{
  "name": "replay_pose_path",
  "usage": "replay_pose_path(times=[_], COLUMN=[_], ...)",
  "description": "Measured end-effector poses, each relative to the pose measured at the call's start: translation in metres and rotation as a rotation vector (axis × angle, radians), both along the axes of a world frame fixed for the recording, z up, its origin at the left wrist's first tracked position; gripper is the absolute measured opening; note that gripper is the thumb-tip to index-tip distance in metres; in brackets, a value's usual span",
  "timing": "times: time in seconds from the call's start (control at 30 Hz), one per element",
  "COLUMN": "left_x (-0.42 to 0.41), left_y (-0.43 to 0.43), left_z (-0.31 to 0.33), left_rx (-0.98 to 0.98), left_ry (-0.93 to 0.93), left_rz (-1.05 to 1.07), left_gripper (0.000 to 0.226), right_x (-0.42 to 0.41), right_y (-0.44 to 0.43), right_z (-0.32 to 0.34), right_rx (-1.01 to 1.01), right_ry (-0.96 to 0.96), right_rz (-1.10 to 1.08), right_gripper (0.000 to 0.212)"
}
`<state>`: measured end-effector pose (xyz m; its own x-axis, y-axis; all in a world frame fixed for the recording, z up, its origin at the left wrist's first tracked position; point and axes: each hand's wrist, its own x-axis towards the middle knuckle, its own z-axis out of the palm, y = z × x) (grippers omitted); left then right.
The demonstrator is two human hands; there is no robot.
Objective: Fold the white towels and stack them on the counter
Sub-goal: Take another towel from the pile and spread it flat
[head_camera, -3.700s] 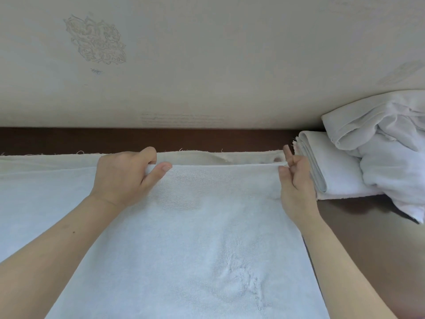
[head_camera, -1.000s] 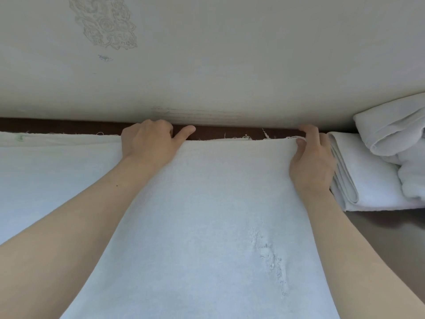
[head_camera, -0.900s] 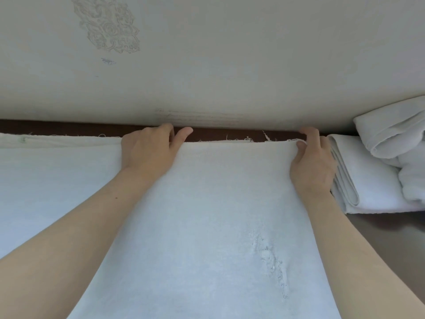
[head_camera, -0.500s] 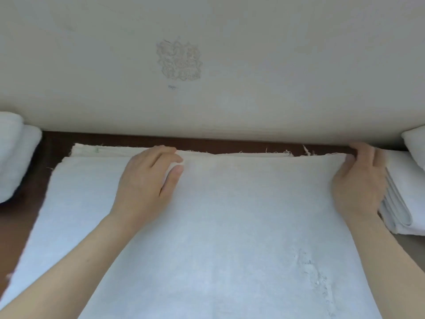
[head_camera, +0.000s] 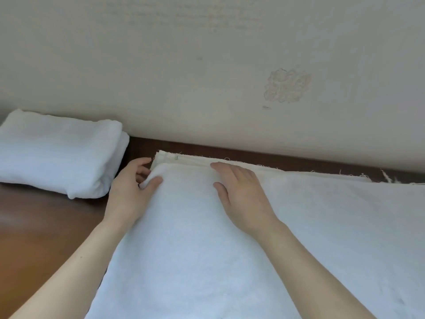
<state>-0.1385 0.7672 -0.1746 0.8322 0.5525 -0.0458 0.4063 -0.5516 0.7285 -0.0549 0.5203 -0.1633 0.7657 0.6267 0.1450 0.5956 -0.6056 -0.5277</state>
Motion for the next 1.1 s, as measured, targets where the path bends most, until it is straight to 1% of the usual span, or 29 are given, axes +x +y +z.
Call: replay_pose_path(times=[0.1,0.2,0.27,0.3,0.37,0.43,0.5,0.57,0.67,0.83,0.93,1.0,1.03,1.1], left_x=[0.004,0.006,0.007,0.007,0.007,0.007,0.008,0.010,0.019,0.037,0.046,0.052,0.054,0.058], left_y=[0.008,0.019,0.021,0.022,0.023,0.025,0.027,0.030,0.031,0.033,0.032,0.033,0.034,0.034], left_z=[-0.001,-0.001,0.000,0.000,0.002,0.003,0.003,0.004,0.008,0.020,0.023,0.021,0.020,0.019], left_rx=[-0.067,-0.106,-0.109,-0.112,-0.126,-0.188,-0.299,-0.337,-0.360,-0.433,-0.432,-0.406,-0.381,-0.267], left_ry=[0.060,0.094,0.066,0.047,0.018,-0.011,-0.041,-0.049,0.009,0.083,0.136,0.164,0.167,0.160], left_rz=[-0.009,-0.068,-0.111,-0.126,-0.146,-0.160,-0.171,-0.211,-0.292,-0.418,-0.488,-0.512,-0.515,-0.526], left_gripper=[0.048,0.032,0.021,0.020,0.022,0.024,0.025,0.027,0.030,0.040,0.043,0.045,0.045,0.042], right_x=[0.004,0.008,0.012,0.015,0.020,0.026,0.028,0.029,0.031,0.034,0.034,0.033,0.034,0.034], right_y=[0.021,0.028,0.030,0.030,0.028,0.022,0.018,0.017,0.017,0.015,0.013,0.012,0.012,0.013], right_z=[-0.010,-0.016,-0.017,-0.018,-0.017,-0.014,-0.010,-0.005,0.001,0.005,0.003,0.000,-0.002,-0.005], right_rx=[-0.093,-0.115,-0.139,-0.151,-0.172,-0.161,-0.132,-0.098,-0.042,-0.034,-0.036,-0.034,-0.035,-0.040], right_ry=[-0.056,-0.128,-0.134,-0.126,-0.103,-0.078,-0.075,-0.104,-0.106,-0.153,-0.175,-0.170,-0.169,-0.168], right_rz=[-0.044,-0.133,-0.169,-0.183,-0.206,-0.204,-0.155,-0.093,-0.073,-0.052,-0.042,-0.040,-0.045,-0.062], right_gripper=[0.035,0.029,0.025,0.024,0.023,0.023,0.021,0.020,0.021,0.026,0.030,0.027,0.026,0.025])
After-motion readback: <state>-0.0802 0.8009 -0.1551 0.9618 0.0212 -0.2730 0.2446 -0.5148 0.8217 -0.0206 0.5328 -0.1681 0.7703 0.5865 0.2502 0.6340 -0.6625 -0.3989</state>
